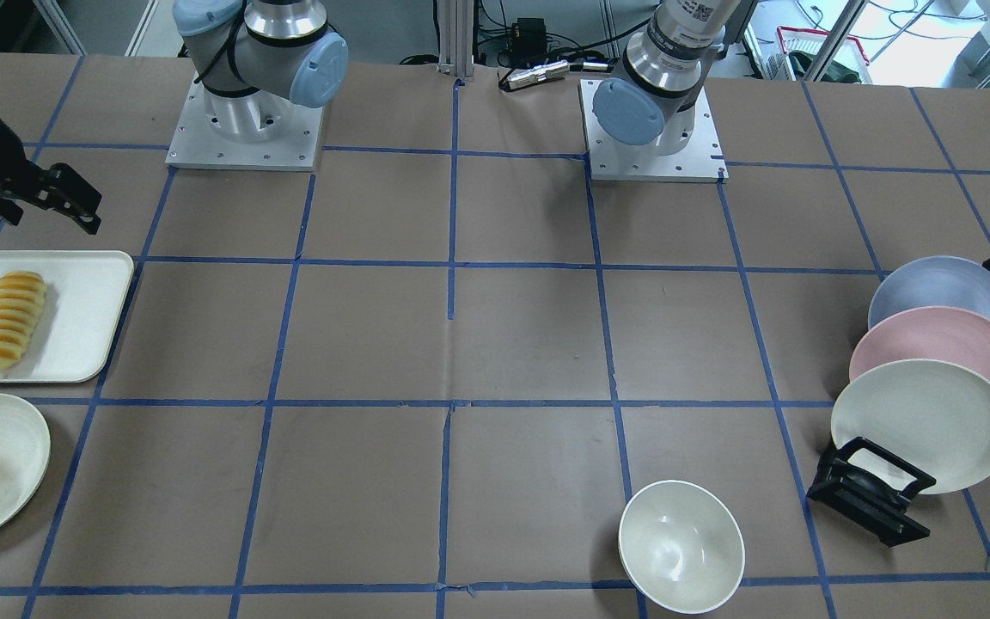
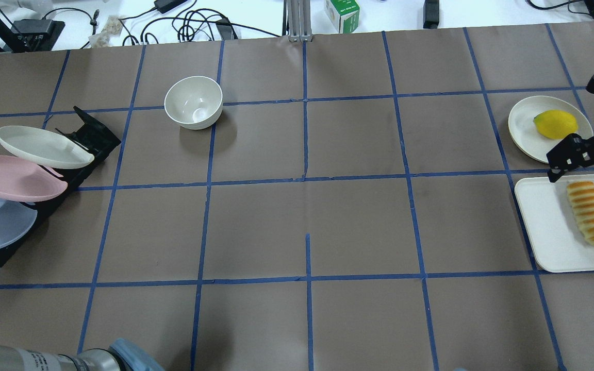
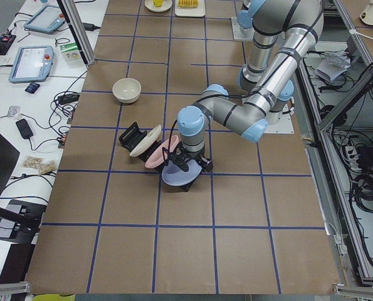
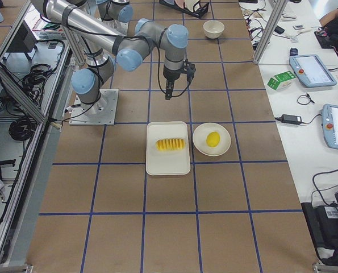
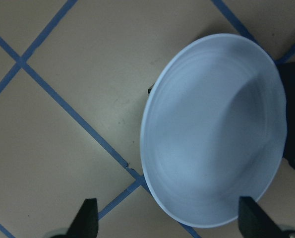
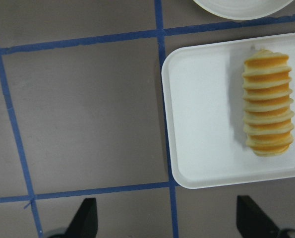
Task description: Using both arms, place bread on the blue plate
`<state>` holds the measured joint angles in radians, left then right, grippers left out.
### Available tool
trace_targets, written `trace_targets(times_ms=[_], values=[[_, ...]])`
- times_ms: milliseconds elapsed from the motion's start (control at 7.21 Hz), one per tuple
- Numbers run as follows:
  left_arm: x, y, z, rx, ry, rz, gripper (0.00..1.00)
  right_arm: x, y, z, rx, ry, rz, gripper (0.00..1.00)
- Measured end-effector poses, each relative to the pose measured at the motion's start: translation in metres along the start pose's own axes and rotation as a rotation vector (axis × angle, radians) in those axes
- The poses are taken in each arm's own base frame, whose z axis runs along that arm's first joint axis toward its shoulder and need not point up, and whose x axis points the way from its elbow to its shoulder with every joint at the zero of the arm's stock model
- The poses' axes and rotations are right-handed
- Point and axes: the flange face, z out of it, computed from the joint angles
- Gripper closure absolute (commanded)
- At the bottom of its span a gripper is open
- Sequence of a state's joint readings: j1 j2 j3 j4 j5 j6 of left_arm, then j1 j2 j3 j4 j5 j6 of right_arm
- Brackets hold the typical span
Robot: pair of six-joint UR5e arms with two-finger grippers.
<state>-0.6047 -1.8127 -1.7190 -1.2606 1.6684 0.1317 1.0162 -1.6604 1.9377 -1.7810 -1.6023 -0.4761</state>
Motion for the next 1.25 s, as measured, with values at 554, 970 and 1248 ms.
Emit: trace_targets(times_ms=[554, 970, 1248], values=[[-0.005, -0.015, 0.038, -0.004, -0.019, 0.006, 0.39, 0.080, 0.002, 0.080, 0.060, 0.068, -0.059, 0.00], [-0.006, -0.021, 0.053, -0.028, -0.030, 0.009, 0.70, 0.101, -0.017, 0.122, 0.055, 0.075, -0.095, 0.00], [-0.005, -0.024, 0.054, -0.024, -0.029, 0.011, 1.00, 0.120, -0.019, 0.143, 0.040, 0.063, -0.092, 0.00]])
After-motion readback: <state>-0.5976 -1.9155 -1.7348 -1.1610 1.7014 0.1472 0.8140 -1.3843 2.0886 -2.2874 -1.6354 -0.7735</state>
